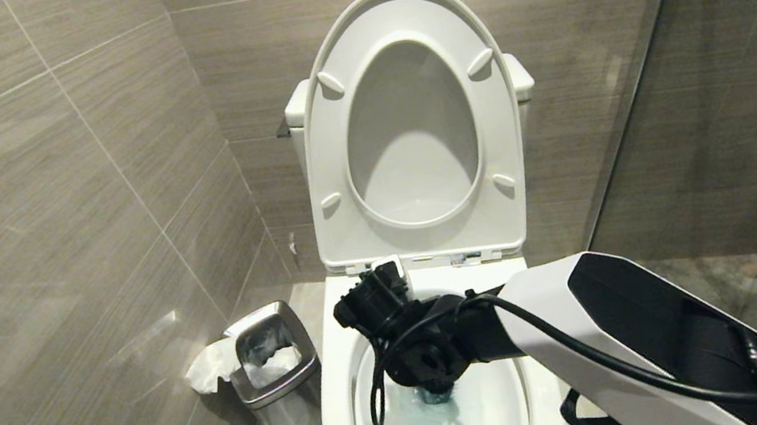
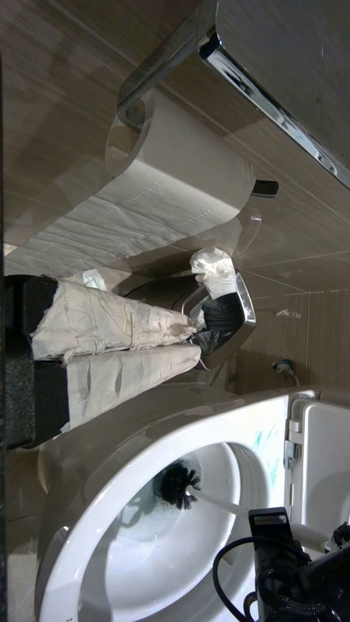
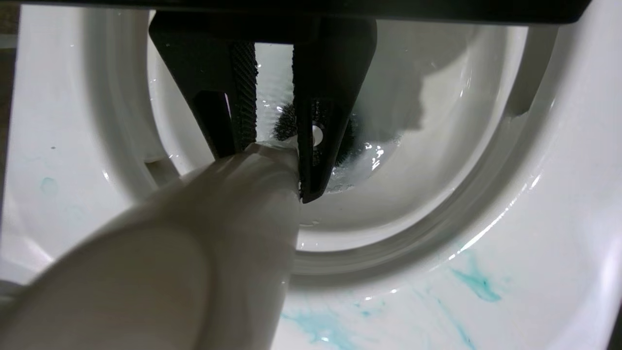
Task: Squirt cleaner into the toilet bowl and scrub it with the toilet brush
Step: Scrub the toilet bowl
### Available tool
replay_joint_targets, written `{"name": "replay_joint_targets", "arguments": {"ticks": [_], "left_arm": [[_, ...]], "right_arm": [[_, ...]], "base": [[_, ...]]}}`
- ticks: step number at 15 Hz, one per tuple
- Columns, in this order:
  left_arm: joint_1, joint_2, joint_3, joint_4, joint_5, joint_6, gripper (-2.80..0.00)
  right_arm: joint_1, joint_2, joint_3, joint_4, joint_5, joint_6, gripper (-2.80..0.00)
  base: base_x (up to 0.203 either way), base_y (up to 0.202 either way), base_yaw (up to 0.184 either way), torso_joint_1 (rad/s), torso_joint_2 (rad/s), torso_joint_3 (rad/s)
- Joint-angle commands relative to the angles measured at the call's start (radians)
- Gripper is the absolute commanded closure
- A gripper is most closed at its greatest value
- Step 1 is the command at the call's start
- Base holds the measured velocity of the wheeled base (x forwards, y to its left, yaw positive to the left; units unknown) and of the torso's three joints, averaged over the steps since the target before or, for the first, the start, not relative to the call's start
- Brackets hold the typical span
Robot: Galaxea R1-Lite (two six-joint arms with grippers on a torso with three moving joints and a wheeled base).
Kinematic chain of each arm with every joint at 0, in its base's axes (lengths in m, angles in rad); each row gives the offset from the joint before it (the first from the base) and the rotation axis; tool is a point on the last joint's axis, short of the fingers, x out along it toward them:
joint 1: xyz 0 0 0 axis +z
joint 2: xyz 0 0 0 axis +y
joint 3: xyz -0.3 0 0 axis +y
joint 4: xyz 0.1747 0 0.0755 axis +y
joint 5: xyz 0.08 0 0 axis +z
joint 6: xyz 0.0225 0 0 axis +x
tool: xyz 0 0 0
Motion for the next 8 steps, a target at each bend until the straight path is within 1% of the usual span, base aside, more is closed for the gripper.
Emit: {"name": "replay_joint_targets", "arguments": {"ticks": [1,5,6,8], "left_arm": [[0.0,0.0,0.0,0.0,0.001,0.001,0.0],[0.0,0.0,0.0,0.0,0.0,0.001,0.0],[0.0,0.0,0.0,0.0,0.001,-0.001,0.0],[-0.001,0.0,0.0,0.0,0.0,0.0,0.0]], "right_arm": [[0.004,-0.059,0.0,0.007,-0.003,0.01,0.0],[0.025,-0.265,0.049,0.023,0.011,0.014,0.0],[0.03,-0.281,0.078,0.025,0.013,0.017,0.0],[0.031,-0.244,0.092,0.024,0.027,0.047,0.0]], "base": [[0.0,0.0,0.0,0.0,0.0,0.0],[0.0,0.0,0.0,0.0,0.0,0.0],[0.0,0.0,0.0,0.0,0.0,0.0],[0.0,0.0,0.0,0.0,0.0,0.0]]}}
